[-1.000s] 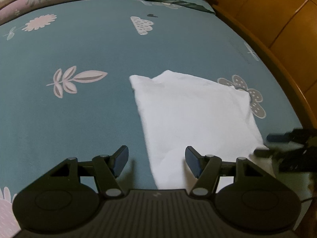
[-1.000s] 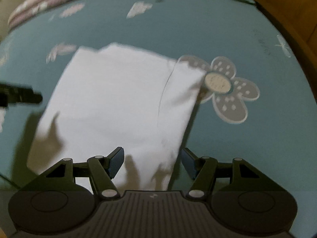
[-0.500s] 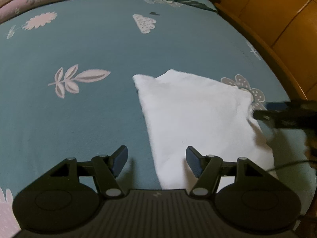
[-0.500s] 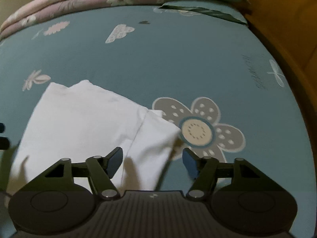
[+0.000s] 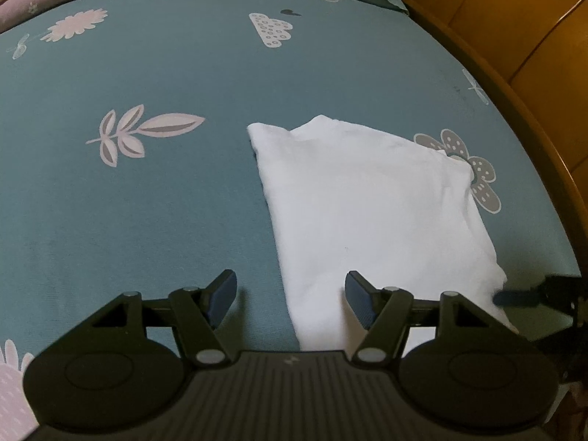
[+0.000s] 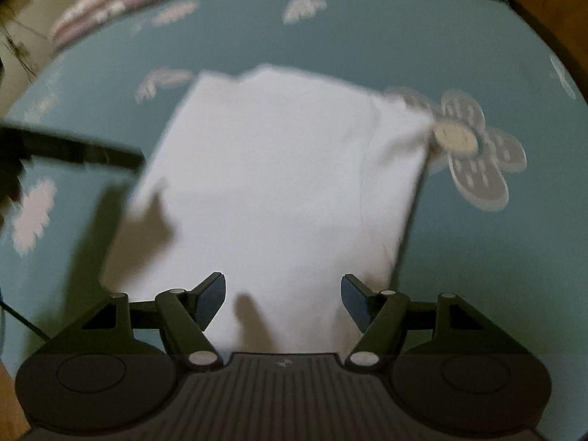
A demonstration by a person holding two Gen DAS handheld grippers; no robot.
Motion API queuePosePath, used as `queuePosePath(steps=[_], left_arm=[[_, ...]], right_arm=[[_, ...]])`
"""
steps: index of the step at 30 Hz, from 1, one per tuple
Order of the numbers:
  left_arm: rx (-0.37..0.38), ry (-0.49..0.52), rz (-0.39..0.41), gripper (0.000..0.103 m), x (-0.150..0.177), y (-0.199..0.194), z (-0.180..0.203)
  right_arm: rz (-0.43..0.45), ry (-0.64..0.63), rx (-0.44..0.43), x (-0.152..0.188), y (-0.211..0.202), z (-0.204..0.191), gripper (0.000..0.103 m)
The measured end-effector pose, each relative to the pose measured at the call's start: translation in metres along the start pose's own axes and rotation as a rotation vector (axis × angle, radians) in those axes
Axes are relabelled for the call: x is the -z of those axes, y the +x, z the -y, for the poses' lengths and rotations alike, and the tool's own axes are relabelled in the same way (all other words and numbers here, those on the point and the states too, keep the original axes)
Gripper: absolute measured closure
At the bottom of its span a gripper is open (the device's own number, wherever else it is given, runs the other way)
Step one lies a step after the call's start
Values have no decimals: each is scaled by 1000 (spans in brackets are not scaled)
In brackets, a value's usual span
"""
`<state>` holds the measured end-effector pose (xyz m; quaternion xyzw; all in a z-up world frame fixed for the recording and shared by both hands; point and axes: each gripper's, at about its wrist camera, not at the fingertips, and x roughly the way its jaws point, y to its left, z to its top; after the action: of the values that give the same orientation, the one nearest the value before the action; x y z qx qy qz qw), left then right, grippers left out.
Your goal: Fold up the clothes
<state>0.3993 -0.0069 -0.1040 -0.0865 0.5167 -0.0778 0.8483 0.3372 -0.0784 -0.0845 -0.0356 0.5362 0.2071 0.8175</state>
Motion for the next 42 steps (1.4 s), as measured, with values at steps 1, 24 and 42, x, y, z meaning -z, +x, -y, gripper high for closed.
queuePosePath(steps=[1, 24, 42], left_arm=[[-1, -1, 2, 37, 0, 0, 0], [12, 74, 9, 37, 2, -1, 32], [13, 101, -9, 37, 3, 0, 46]], right_arm=[[-13, -7, 2, 4, 1, -3, 29], [59, 252, -267, 1, 17, 46, 54], [-75, 416, -271, 39, 9, 52, 92]])
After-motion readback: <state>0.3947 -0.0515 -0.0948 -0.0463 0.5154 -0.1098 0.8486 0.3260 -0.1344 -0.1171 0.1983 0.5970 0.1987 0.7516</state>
